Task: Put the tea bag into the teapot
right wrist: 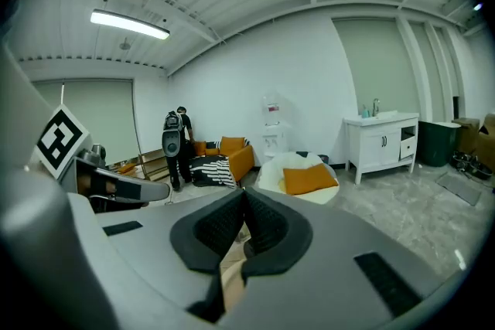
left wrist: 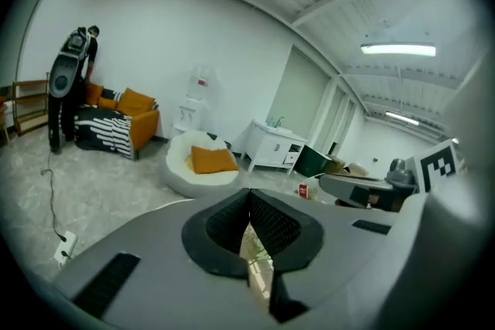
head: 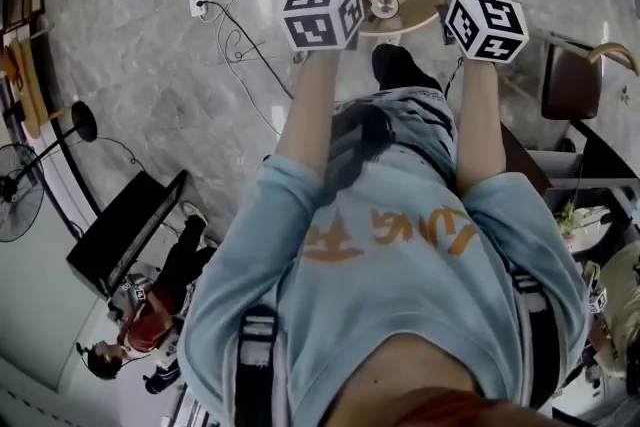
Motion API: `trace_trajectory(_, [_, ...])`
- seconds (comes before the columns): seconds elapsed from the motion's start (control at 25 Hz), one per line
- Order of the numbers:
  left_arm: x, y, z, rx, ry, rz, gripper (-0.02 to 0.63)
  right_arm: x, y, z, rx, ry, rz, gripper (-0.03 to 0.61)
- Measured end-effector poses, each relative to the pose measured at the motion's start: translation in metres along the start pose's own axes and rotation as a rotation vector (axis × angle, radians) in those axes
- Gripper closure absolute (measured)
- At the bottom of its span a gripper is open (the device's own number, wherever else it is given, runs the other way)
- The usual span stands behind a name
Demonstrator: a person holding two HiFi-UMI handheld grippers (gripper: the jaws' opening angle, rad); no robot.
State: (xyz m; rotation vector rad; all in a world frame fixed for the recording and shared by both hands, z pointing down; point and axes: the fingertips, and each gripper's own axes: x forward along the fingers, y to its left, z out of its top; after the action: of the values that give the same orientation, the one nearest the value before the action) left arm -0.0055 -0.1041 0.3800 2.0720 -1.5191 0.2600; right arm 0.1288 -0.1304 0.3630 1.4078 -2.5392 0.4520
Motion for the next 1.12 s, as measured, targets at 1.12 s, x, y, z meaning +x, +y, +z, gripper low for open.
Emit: trace_trajectory(1.12, [0.155,0.082,-0.049,-0.145,0.276,-0.046,0.588,0.153,-0.042,-0.093,-0.085,0.317,-0.014,0.565])
